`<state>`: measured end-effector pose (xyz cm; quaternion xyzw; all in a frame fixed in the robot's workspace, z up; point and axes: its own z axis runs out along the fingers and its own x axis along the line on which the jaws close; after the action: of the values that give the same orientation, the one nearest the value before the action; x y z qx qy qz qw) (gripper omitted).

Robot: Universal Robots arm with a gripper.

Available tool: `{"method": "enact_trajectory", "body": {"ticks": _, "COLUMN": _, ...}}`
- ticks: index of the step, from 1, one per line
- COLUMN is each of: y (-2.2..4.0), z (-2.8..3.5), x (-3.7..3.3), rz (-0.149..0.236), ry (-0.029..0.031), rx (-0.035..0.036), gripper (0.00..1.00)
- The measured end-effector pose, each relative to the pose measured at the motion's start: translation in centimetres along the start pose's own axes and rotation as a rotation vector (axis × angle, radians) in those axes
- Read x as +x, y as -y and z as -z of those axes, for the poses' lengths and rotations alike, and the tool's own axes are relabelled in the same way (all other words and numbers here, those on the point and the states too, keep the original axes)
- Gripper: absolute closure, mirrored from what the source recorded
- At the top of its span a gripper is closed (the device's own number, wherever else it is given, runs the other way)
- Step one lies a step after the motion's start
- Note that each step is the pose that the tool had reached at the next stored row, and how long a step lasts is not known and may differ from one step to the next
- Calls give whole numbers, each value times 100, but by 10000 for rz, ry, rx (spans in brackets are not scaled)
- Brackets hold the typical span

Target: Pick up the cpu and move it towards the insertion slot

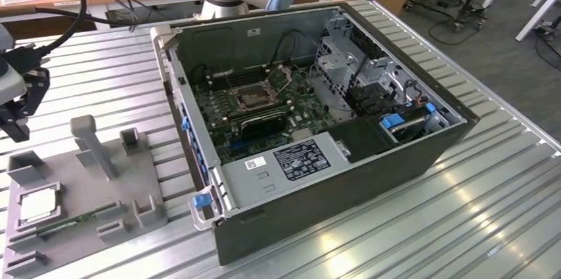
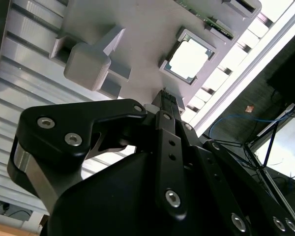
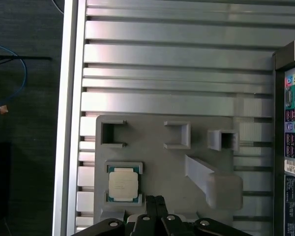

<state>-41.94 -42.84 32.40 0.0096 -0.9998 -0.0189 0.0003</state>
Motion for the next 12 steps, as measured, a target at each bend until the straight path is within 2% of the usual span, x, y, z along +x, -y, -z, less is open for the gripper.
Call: {"method": "enact_trajectory", "body": {"ticks": 12, "y": 1, "z": -33, "x": 0, "rz": 0, "ry": 2, "rx": 0, "gripper": 89}}
